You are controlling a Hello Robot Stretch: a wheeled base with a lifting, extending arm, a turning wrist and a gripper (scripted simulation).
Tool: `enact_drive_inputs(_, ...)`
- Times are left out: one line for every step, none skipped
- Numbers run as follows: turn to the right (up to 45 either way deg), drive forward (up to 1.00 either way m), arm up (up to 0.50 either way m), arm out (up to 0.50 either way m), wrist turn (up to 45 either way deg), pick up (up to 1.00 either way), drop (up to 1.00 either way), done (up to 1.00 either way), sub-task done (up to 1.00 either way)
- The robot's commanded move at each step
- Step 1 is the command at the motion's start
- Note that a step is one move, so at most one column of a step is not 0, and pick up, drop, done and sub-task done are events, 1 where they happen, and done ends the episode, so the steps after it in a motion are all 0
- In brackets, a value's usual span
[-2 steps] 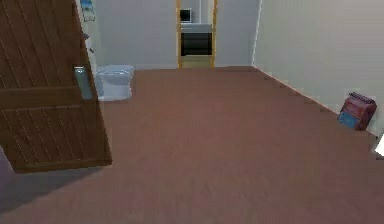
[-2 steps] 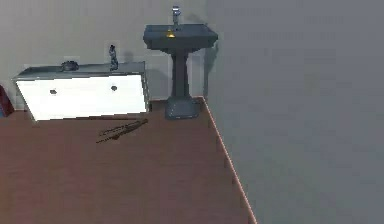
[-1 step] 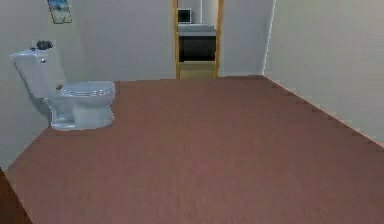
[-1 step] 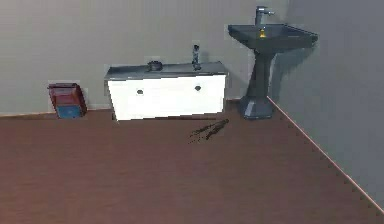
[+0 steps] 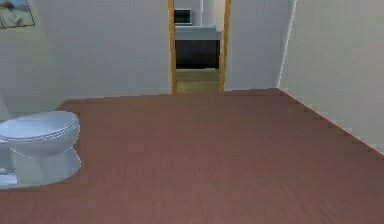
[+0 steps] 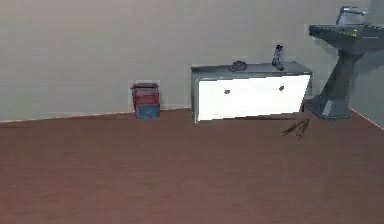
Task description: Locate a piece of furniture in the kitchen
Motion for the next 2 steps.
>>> enact_drive_inputs(0.0, 1.0, 0.0, 0.0, 0.0, 0.0, 0.0, 0.0, 0.0)
enact_drive_inputs(0.0, 1.0, 0.0, 0.0, 0.0, 0.0, 0.0, 0.0, 0.0)
